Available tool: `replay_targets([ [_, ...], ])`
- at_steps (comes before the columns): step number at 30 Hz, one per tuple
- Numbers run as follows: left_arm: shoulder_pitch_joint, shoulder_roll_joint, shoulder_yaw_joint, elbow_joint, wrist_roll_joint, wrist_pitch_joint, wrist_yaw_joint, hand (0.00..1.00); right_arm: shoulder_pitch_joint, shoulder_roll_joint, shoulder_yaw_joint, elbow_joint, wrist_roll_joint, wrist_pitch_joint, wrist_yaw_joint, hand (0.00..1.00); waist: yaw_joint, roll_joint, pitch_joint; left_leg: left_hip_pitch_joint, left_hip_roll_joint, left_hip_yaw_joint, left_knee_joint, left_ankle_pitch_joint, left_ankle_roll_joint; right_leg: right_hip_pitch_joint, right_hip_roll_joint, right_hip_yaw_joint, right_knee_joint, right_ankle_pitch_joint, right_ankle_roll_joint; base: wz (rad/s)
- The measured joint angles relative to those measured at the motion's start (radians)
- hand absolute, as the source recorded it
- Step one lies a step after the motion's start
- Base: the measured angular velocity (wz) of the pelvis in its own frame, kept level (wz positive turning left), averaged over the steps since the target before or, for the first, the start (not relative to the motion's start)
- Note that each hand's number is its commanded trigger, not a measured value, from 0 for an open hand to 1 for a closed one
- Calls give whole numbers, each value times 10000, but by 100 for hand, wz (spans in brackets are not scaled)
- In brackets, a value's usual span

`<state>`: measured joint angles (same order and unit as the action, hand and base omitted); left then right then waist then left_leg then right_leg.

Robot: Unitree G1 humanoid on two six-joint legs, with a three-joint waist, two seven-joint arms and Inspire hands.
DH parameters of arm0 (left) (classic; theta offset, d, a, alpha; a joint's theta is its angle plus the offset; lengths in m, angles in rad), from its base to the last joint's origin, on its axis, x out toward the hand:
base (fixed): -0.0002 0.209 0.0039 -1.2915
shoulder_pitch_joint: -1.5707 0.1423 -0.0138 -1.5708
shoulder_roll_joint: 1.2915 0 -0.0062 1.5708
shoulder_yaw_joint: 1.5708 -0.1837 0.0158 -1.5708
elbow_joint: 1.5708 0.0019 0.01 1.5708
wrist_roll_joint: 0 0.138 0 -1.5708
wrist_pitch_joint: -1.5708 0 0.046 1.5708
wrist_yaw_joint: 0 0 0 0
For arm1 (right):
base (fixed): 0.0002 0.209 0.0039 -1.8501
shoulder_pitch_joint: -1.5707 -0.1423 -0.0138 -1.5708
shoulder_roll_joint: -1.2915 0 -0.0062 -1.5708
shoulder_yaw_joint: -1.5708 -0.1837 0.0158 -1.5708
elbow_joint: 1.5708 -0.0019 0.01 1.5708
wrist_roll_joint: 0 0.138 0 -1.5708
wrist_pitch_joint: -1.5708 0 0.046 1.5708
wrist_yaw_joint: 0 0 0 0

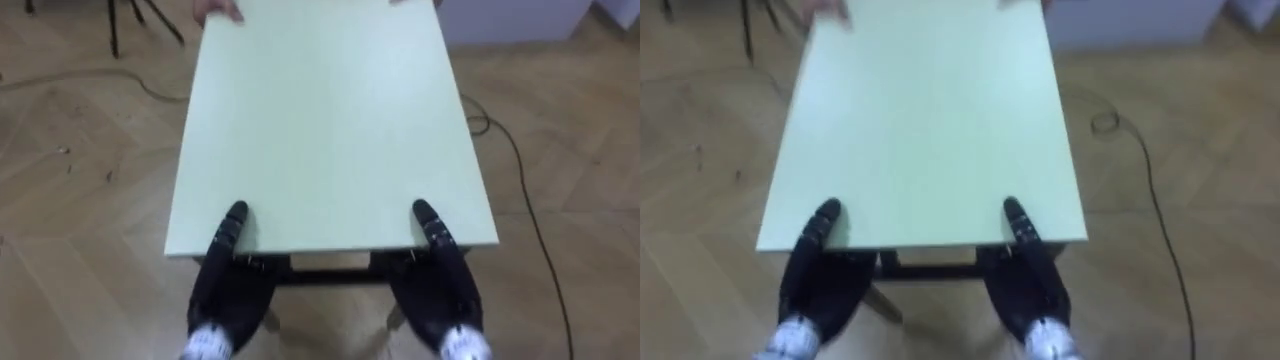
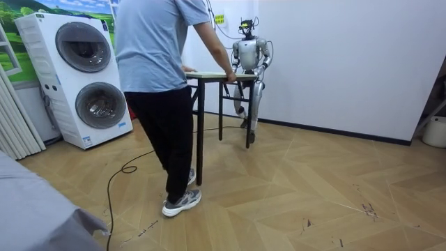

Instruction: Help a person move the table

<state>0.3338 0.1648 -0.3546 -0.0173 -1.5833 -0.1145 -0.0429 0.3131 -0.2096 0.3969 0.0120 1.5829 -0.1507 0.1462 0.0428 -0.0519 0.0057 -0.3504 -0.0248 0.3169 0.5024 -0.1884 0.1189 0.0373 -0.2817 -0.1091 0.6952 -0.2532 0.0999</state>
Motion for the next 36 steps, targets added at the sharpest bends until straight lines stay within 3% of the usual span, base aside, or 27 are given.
replay_targets([
  [2, -77, 56, 43, -116, 78, 32, 0, 100, -66, 96, -196, 0, -56, 159, 98, 100, 15, -26, 7, -454, 96, -22, 31, 234, -36, 51, 139, -1, -787, -696, 172, -5],
  [5, -385, 58, 196, -114, 139, 69, -20, 100, -383, 247, -276, 64, -111, 340, 111, 100, 138, -250, 106, -1228, 266, -125, 85, 695, -164, 202, 346, -57, -2358, -1746, 346, -10],
  [9, -453, 188, 418, -78, 160, 114, -20, 100, -700, 562, -293, 480, -95, 596, 111, 100, 293, -249, 130, -1715, 906, -545, -169, 1438, -594, 122, 1206, -370, -3463, -1867, 319, -14],
  [11, -375, 287, 491, -5, 148, 210, -20, 100, -704, 558, -327, 628, -89, 789, 112, 100, 492, -234, 132, -1637, 1203, -598, -441, 1746, -767, 62, 1458, -751, -3600, -1855, 297, -31],
  [13, -276, 356, 436, 17, 156, 211, -20, 100, -687, 582, -262, 780, -84, 849, 135, 100, 639, -142, 151, -1546, 1452, -599, -846, 2184, -893, -96, 1699, -1017, -3564, -1781, 148, -23],
  [16, -89, 366, 306, 42, 153, 184, -19, 100, -609, 544, -285, 955, -109, 761, 170, 100, 888, 134, 132, -1146, 1769, -711, -1890, 3038, -1127, -310, 2128, -1301, -3500, -1547, -276, -22],
  [18, 7, 209, 149, 53, 143, -43, -13, 100, -597, 446, -268, 955, -177, 554, 167, 100, 1282, 479, 128, -525, 1806, -1232, -3456, 4115, -1610, -593, 2416, -1486, -3509, -1282, -747, -40],
  [19, 27, 175, 87, 57, 143, -121, -13, 100, -589, 441, -263, 955, -185, 475, 168, 100, 1285, 565, 126, -465, 1798, -1454, -3632, 4283, -1765, -660, 2488, -1518, -3512, -1229, -839, 0],
  [20, 27, 147, -72, 116, 128, -315, -14, 100, -568, 467, -236, 1008, -177, 338, 170, 100, 1142, 544, 159, -502, 1644, -1660, -3239, 4093, -1761, -729, 2314, -1791, -3501, -1169, -977, 18],
  [21, 65, 161, -114, 127, 87, -364, -14, 100, -564, 459, -210, 1038, -176, 308, 170, 100, 1107, 453, 227, -542, 1460, -1647, -1997, 2975, -1568, -716, 2153, -1976, -3518, -1111, -1085, 21],
  [22, 98, 149, -123, 129, 42, -373, -17, 100, -565, 449, -192, 1037, -187, 305, 170, 100, 1080, 452, 230, -545, 1418, -1635, -1284, 2320, -1533, -711, 2119, -2053, -3542, -1071, -1144, 32],
  [23, 134, 98, -118, 131, 29, -376, -17, 100, -564, 464, -181, 1038, -262, 253, 170, 100, 923, 513, 236, -534, 1369, -1634, 7, 1307, -1494, -709, 2130, -2264, -3531, -1029, -1205, 49],
  [24, 144, 55, -125, 138, 50, -378, -17, 100, -562, 456, -156, 1038, -288, 176, 169, 100, 696, 575, 265, -445, 1397, -1656, 1012, 544, -1532, -718, 2180, -2489, -3461, -1020, -1218, 54],
  [25, 147, 42, -127, 137, 64, -377, -17, 100, -560, 452, -150, 1038, -287, 160, 169, 100, 653, 620, 280, -375, 1450, -1656, 1463, 222, -1543, -723, 2221, -2579, -3427, -1018, -1222, 33],
  [27, 174, -9, -119, 145, 36, -330, -16, 100, -569, 422, -149, 1026, -393, 95, 169, 100, 561, 979, 307, 12, 1697, -1814, 2964, -799, -1592, -798, 2485, -3060, -3307, -997, -1265, 11],
  [29, 183, -120, -91, 144, 10, -210, 26, 100, -575, 427, -170, 1016, -395, 60, 169, 100, 368, 1114, 320, 228, 1667, -1964, 3057, -1121, -1661, -902, 2523, -3295, -3125, -1015, -1293, 14],
  [30, 188, -175, -73, 144, -33, -136, 48, 100, -595, 427, -189, 1020, -395, -9, 154, 100, 413, 1126, 306, 372, 1408, -2301, 2412, -1145, -1710, -929, 2642, -3259, -3031, -979, -1350, 4],
  [31, 181, -193, -86, 144, -53, -98, 69, 100, -594, 427, -193, 1018, -400, -60, 155, 100, 396, 1128, 305, 497, 1234, -2575, 1959, -1137, -1723, -961, 2665, -3068, -3118, -870, -1485, 26],
  [32, 144, -223, -122, 144, -61, -49, 140, 100, -590, 412, -181, 993, -467, -236, 167, 100, 177, 1093, 250, 900, 859, -3087, 576, -988, -1985, -1137, 2710, -2411, -3526, -558, -1679, 52],
  [33, 36, -306, -185, 142, -54, -53, 157, 100, -600, 356, -180, 858, -498, -389, 186, 100, 4, 1045, 224, 1135, 739, -3154, -137, -892, -2148, -1441, 2495, -2261, -3852, -291, -1643, 33],
  [34, 46, -422, -174, 155, -32, -76, 155, 100, -671, 323, -169, 844, -517, -417, 178, 100, 111, 1097, 238, 1181, 950, -2971, 324, -1023, -1957, -1513, 2514, -2363, -3836, -211, -1604, -32],
  [35, 195, -555, -100, 163, -21, -189, 141, 100, -829, 332, -84, 872, -538, -365, 1, 100, 195, 1257, 221, 1497, 1249, -2594, 1185, -1334, -1859, -1431, 2634, -2787, -3679, -121, -1602, -58],
  [36, 215, -700, -56, 175, -36, -161, 148, 100, -894, 339, -40, 894, -550, -367, -40, 100, 185, 1410, 245, 1917, 1409, -2629, 1609, -1545, -1838, -1479, 2637, -3350, -3301, -106, -1627, -47],
])
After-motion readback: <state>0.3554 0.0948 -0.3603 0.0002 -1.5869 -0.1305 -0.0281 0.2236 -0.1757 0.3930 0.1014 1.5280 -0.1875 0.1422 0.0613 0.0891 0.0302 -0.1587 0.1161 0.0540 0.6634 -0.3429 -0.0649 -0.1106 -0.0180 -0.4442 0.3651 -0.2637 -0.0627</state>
